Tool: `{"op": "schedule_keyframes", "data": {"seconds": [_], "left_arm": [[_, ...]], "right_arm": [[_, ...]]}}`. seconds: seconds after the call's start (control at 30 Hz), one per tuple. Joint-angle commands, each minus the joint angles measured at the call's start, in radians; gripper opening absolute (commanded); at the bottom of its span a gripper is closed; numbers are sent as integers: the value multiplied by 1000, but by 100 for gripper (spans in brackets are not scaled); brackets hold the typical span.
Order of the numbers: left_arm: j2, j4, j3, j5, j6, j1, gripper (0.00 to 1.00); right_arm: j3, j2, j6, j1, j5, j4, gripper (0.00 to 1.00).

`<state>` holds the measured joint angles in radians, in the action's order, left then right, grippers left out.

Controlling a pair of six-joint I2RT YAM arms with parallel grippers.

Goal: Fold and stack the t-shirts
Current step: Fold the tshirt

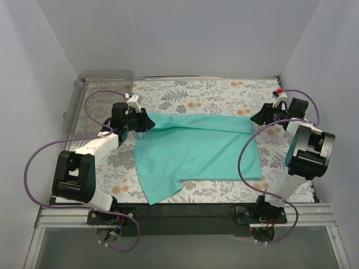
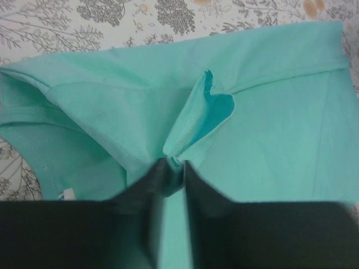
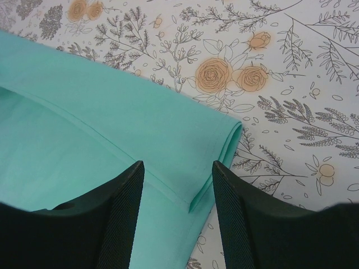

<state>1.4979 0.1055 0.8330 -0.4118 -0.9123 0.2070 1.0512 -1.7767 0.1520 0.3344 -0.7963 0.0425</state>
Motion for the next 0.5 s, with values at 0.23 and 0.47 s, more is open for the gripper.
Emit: {"op": "schedule_keyframes", "data": {"seconds": [0.23, 0.47], "left_arm": [[-205, -98, 0, -24, 30, 6, 68], [7, -127, 130, -142, -6, 6, 67]], "right_arm": [[52, -4, 26, 2, -21, -24, 50], [43, -1, 27, 2, -35, -30, 50]]}}
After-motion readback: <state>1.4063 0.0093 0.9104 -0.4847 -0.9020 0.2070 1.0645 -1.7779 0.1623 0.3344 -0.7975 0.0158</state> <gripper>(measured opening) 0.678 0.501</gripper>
